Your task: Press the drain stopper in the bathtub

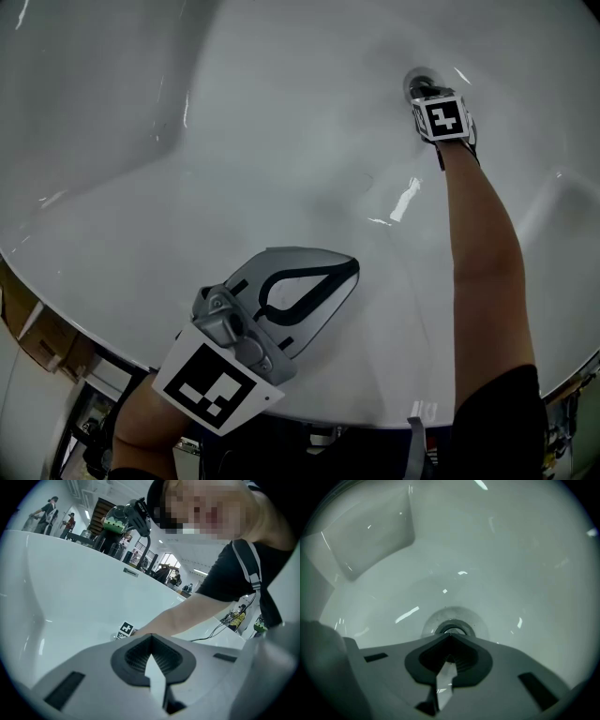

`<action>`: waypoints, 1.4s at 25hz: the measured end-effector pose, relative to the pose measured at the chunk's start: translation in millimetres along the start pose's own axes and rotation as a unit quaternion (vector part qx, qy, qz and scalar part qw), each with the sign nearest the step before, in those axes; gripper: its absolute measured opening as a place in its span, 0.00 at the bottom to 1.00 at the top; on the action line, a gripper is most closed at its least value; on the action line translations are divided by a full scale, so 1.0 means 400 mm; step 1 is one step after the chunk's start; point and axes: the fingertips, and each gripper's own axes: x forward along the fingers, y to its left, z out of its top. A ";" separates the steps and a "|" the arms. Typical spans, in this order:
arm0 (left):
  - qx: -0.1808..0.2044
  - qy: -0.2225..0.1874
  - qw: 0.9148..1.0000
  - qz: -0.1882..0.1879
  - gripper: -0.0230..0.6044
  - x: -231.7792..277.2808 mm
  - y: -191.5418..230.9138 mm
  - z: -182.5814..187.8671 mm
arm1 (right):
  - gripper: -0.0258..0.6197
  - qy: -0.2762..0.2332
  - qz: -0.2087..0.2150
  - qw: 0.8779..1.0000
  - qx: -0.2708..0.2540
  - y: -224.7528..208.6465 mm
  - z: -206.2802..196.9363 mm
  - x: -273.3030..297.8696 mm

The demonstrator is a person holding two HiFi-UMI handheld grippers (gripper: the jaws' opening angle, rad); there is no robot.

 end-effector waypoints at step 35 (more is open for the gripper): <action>0.048 -0.082 0.994 0.059 0.05 -0.283 -0.339 0.373 | 0.06 -0.291 0.040 0.947 0.129 0.162 0.034 -1.416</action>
